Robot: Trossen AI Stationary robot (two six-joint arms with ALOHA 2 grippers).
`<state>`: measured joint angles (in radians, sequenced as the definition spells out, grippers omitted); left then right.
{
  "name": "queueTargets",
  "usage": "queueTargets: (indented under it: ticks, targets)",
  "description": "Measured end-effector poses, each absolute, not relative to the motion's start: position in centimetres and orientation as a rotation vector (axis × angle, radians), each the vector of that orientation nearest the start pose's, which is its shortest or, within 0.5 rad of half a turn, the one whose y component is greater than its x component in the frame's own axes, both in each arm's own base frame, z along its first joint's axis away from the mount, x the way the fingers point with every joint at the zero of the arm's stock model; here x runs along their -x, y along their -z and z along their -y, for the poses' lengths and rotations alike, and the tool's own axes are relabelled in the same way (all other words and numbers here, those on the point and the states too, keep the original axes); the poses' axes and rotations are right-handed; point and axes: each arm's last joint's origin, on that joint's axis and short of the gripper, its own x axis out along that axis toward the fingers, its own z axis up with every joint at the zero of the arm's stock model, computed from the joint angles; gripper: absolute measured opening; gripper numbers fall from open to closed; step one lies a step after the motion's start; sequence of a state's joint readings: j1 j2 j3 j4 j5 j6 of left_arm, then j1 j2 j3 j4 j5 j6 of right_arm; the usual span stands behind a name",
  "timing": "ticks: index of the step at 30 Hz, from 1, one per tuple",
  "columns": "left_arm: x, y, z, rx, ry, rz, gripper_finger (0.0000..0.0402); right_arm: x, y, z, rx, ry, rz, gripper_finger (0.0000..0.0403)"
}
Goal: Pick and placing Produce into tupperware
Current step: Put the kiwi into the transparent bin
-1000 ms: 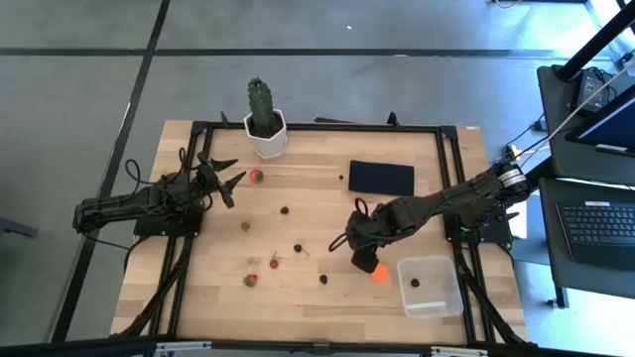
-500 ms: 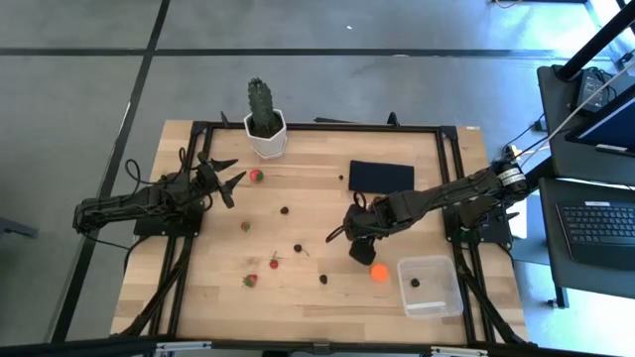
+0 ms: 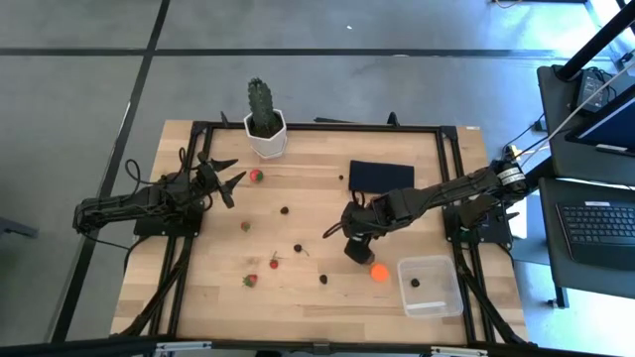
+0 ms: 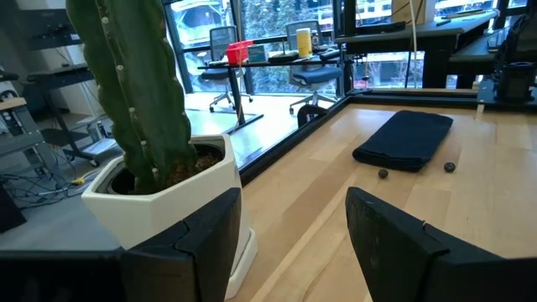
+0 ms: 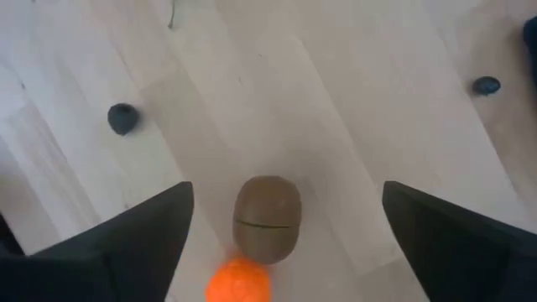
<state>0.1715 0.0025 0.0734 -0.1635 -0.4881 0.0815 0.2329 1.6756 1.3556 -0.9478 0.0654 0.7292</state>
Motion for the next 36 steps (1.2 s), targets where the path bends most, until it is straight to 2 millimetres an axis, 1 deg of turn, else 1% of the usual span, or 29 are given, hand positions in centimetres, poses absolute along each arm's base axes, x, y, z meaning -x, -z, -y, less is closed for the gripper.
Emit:
queueTargets:
  ticks: [2,7,12,20,26,36]
  targets:
    - [-8.5,-17.3,-2.9,-0.094,-0.655,-0.120,0.0208,-31.9,-25.4,-7.3,-0.457,0.326,-1.234,0.0396]
    - [-8.5,-17.3,-2.9,-0.094,-0.655,-0.120,0.0208,-31.9,-25.3,-7.3,-0.472,0.325,-1.243,0.0396]
    - [-8.5,-17.3,-2.9,-0.094,-0.656,-0.119,0.0208,-31.6,-25.3,-7.4,-0.439,0.316,-1.273,0.0398]
    - [-8.5,-17.3,-2.9,-0.094,-0.656,-0.120,0.0208,-31.5,-25.1,-8.0,-0.400,0.285,-1.287,0.0397]
    - [-8.5,-17.3,-2.9,-0.094,-0.655,-0.120,0.0208,-31.9,-24.0,-8.1,-0.387,0.300,-1.320,0.0397]
    - [-8.5,-17.3,-2.9,-0.094,-0.655,-0.119,0.0208,-33.3,-19.9,-8.8,-0.356,0.332,-1.444,0.0397]
